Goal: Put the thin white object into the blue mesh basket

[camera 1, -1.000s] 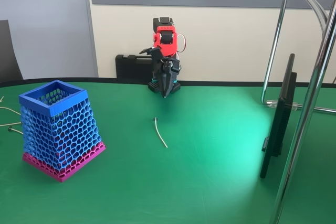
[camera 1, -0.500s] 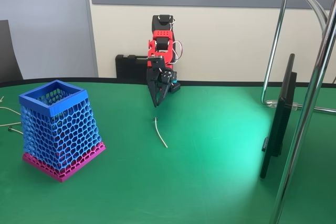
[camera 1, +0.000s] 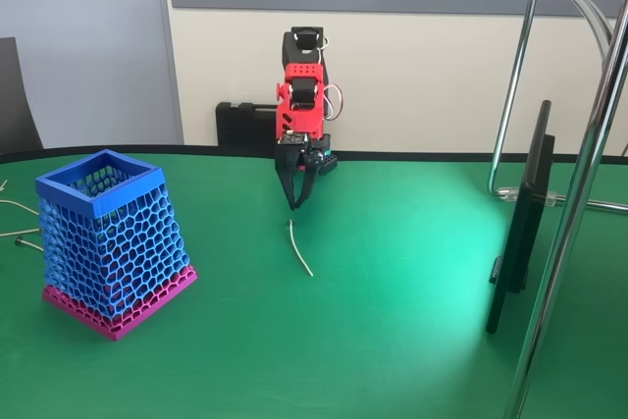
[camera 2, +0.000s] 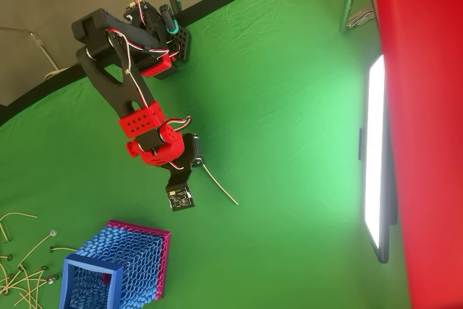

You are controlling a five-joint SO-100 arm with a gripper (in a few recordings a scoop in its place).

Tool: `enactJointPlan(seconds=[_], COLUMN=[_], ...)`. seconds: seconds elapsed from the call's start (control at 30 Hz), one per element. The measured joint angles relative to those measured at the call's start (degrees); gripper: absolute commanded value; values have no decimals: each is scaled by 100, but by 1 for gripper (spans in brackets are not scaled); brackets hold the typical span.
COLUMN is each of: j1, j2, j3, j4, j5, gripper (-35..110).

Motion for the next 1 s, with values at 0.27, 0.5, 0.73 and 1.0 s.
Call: enactJointPlan(seconds=[0.27, 0.5, 0.73, 1.0], j1=[123, 158, 167, 167], j2=[-844, -1362, -1793, -2109], j3=[-914, -1617, -1942, -2224], j4=[729, 1318, 1573, 1767], j5=[-290, -615, -835, -923], gripper=[1, 1, 4, 10])
